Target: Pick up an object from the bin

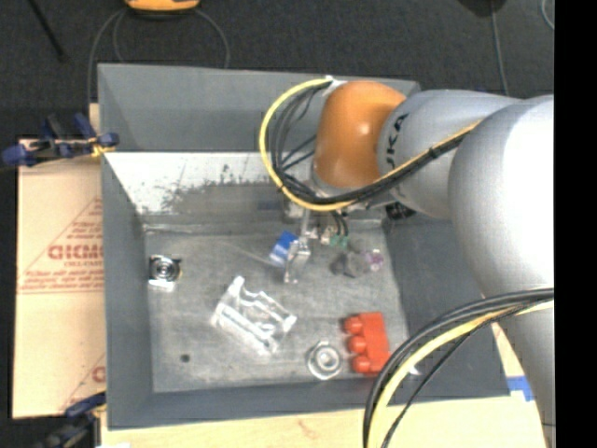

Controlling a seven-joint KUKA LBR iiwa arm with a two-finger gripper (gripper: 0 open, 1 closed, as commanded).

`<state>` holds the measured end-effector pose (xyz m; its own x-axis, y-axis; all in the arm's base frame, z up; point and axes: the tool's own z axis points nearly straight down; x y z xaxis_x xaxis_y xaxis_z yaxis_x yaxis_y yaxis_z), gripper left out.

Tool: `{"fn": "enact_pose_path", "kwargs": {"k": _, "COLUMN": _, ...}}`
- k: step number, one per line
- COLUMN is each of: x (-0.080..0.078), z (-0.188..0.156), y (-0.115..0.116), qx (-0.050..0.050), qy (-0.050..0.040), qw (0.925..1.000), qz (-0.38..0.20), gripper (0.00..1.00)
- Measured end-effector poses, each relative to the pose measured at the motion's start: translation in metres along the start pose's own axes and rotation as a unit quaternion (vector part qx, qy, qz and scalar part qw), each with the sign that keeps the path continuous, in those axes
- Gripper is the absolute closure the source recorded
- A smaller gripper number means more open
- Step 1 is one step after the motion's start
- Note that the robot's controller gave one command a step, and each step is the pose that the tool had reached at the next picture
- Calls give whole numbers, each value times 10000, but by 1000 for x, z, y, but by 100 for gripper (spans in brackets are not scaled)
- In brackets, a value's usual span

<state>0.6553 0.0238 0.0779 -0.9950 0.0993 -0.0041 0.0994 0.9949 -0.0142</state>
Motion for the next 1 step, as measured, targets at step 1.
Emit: {"fn": "enact_pose_path", "kwargs": {"k": 1, "x": -3, "z": -1, "y": 7, "qx": -73, "qy": -94, "qw": 9999, "qz": -10, "gripper": 100}}
